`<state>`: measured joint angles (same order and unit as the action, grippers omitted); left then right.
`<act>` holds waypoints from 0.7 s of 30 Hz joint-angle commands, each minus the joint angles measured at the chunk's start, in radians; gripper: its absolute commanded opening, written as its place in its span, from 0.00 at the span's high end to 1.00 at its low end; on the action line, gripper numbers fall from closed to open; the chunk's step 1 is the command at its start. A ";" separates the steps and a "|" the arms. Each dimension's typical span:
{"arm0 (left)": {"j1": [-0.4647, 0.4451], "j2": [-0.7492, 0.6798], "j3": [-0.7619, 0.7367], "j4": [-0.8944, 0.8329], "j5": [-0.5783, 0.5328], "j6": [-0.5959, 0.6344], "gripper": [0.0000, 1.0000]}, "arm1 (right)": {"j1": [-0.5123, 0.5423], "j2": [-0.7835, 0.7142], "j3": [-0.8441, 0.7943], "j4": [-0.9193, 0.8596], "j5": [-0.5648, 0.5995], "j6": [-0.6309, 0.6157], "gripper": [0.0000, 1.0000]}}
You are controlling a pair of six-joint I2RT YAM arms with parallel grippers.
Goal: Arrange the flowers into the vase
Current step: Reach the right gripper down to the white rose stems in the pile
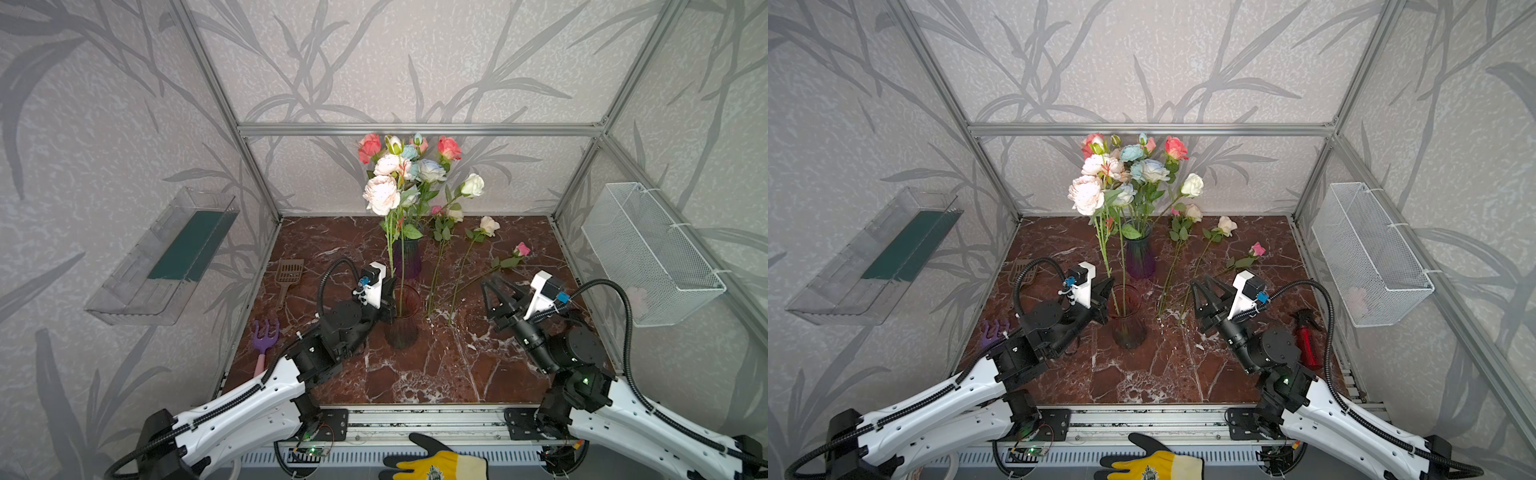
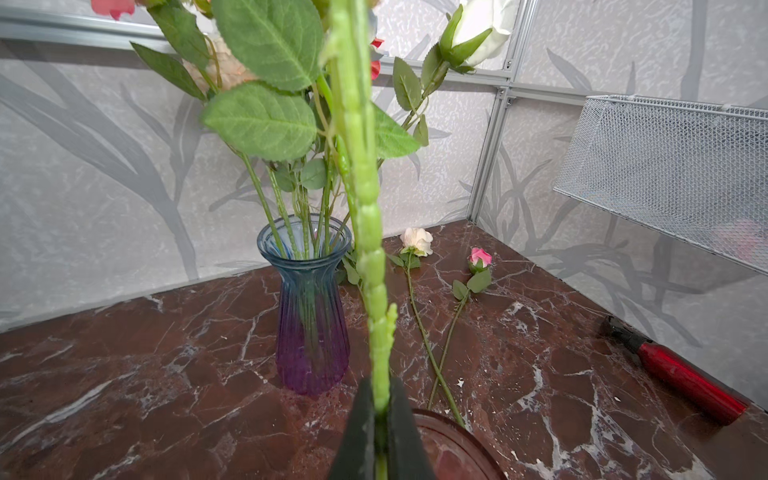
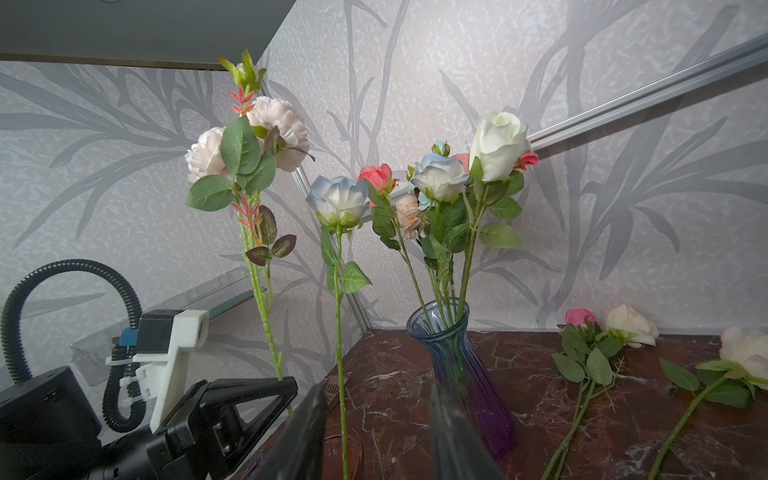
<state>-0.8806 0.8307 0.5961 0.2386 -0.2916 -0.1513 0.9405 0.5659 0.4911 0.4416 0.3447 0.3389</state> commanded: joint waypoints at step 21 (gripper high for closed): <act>0.005 -0.191 0.044 -0.174 0.026 -0.019 0.67 | -0.011 0.058 0.083 -0.220 0.189 0.008 0.58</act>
<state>-0.8806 0.6682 0.5877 0.1158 -0.2775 -0.1719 0.9390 0.6060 0.5163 0.3248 0.4381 0.3401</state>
